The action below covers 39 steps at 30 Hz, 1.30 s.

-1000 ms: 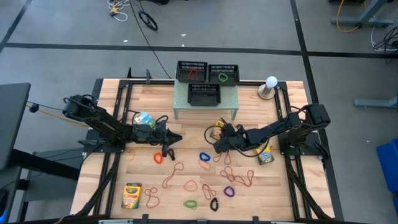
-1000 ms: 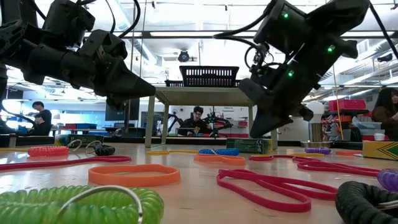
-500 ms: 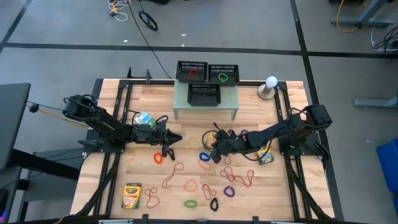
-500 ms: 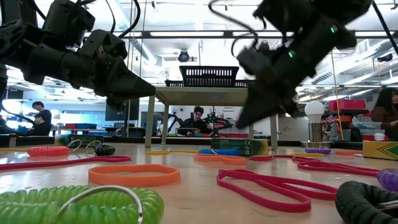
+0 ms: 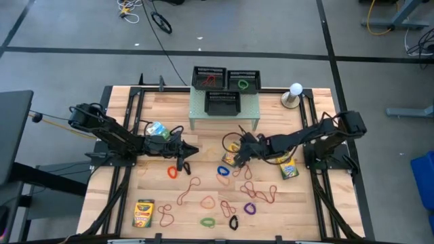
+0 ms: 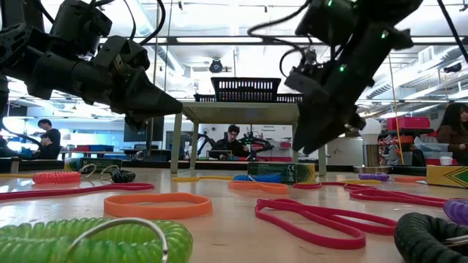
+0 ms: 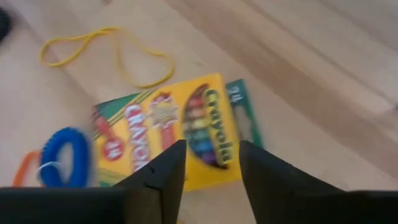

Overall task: Pick & Place Office Desk Supplies
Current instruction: Put the yellow crayon box into the bottom black bin

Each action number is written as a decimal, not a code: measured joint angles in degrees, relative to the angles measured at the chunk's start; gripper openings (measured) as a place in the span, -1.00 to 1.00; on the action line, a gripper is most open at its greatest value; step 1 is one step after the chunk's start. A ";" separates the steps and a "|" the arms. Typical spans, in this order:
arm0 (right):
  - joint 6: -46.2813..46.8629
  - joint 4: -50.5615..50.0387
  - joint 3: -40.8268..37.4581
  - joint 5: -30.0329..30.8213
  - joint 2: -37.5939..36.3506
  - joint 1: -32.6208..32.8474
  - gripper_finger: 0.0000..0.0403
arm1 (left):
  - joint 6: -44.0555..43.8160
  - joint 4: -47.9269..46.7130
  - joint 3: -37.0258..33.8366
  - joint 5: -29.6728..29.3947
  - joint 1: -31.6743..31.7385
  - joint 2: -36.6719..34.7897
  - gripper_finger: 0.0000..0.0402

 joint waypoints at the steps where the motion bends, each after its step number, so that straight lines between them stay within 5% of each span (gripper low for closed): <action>1: -0.05 0.59 -0.43 -0.01 0.00 -0.61 -0.16 | 0.00 0.00 0.00 0.00 0.01 0.00 -0.78; 14: 0.44 13.87 -8.39 -5.52 0.20 -3.99 -0.14 | 0.00 0.00 0.00 0.00 0.00 0.00 -0.78; 28: -5.68 14.52 -8.63 -6.83 -0.13 -3.76 -0.94 | 0.00 1.15 0.00 0.00 0.00 0.00 -0.78; 39: -13.72 8.22 -2.37 2.40 -0.57 1.44 -0.98 | -0.44 2.44 0.02 -0.04 -0.03 0.00 -0.78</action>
